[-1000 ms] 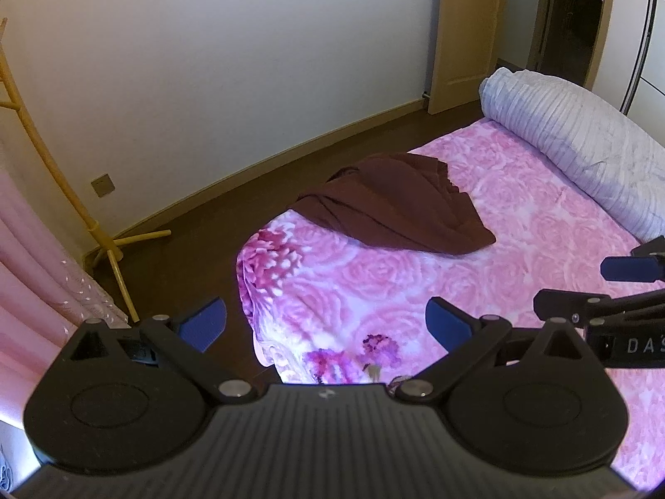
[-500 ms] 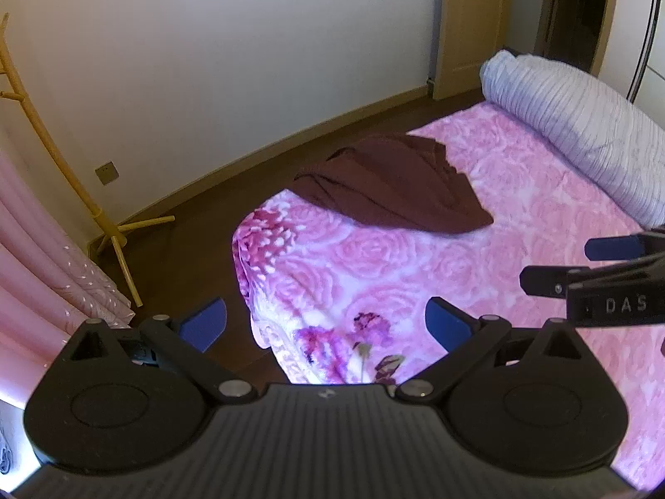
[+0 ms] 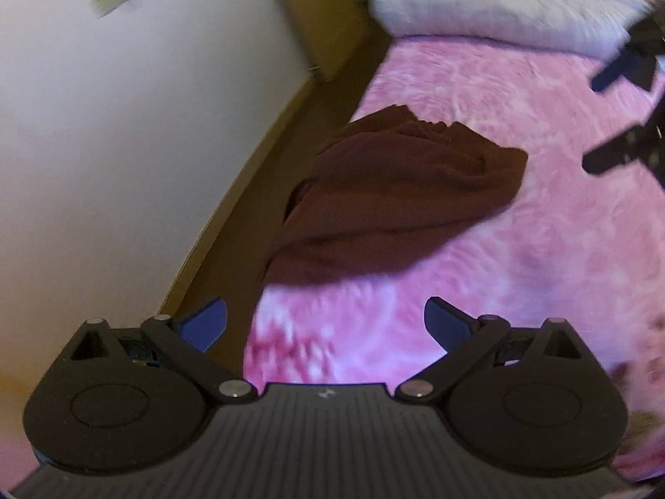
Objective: Fold clothes
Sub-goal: 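Move both grippers toward the crumpled brown cardigan on the bed, then grasp the cardigan with the right gripper while the left gripper grasps another edge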
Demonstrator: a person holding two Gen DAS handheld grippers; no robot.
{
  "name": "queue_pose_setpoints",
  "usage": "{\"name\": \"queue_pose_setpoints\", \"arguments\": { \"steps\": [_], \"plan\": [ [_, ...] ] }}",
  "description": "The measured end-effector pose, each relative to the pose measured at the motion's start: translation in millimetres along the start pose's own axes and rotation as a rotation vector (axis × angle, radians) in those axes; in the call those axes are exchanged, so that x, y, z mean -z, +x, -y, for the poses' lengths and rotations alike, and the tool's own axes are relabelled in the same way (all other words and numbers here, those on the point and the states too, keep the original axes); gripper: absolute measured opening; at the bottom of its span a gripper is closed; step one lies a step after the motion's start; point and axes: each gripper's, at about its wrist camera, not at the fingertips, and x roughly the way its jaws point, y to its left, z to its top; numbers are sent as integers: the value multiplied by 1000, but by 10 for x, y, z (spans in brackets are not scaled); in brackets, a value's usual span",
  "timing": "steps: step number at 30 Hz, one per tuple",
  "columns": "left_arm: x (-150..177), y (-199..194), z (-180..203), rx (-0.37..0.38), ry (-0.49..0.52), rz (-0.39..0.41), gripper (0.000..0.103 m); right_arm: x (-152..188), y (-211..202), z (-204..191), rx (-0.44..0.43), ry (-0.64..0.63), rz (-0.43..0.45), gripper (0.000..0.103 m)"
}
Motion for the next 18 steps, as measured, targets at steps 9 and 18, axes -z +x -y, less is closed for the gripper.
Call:
{"name": "queue_pose_setpoints", "arguments": {
  "steps": [9,18],
  "plan": [
    [-440,1445,-712,230,177,33,82,-598,1313,296,-31,-118,-45,88],
    [-562,2027,-923,378,77,-49,40,-1103,2311,620,-130,-131,-87,87]
  ]
}}
